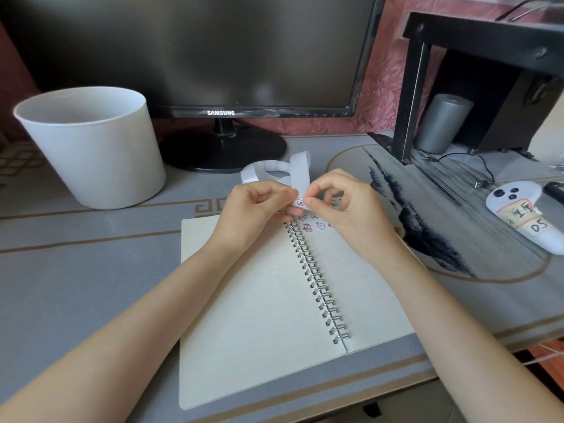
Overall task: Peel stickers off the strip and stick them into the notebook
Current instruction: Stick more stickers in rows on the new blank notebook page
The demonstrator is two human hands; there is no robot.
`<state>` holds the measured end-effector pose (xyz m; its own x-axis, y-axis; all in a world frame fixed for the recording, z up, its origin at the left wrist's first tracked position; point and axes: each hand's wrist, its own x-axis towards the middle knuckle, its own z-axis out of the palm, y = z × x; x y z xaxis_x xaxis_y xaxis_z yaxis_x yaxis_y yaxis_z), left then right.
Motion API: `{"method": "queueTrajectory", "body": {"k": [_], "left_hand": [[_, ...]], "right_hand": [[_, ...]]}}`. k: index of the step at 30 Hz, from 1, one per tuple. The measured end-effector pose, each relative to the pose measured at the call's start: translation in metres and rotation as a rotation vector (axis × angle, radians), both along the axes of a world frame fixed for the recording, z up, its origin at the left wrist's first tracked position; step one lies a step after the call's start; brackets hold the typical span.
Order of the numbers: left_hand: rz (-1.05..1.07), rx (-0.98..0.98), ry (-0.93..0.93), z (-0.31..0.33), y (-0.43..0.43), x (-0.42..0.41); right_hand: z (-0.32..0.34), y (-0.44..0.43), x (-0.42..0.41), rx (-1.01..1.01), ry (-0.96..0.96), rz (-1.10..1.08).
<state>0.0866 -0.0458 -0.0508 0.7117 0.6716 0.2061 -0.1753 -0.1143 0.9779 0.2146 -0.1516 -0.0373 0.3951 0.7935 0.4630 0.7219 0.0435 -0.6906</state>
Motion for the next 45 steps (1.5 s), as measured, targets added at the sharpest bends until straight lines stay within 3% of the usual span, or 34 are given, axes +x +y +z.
{"method": "queueTrajectory", "body": {"k": [8,14,21,27,45], "left_hand": [[0.058,-0.047,0.0,0.001,0.003,0.0],[0.077,-0.047,0.018,-0.001,0.002,0.002],[0.092,-0.042,0.038,-0.002,0.002,0.002],[0.089,-0.055,0.034,-0.001,0.001,0.002],[0.094,-0.039,0.05,-0.001,0.002,0.001]], "right_hand": [[0.001,-0.002,0.003,0.035,-0.1,0.111],[0.012,-0.008,0.013,-0.012,0.257,0.05],[0.01,-0.018,0.032,-0.347,0.458,-0.07],[0.006,-0.021,0.046,-0.389,0.402,-0.21],[0.004,-0.02,0.046,-0.416,0.375,-0.228]]}}
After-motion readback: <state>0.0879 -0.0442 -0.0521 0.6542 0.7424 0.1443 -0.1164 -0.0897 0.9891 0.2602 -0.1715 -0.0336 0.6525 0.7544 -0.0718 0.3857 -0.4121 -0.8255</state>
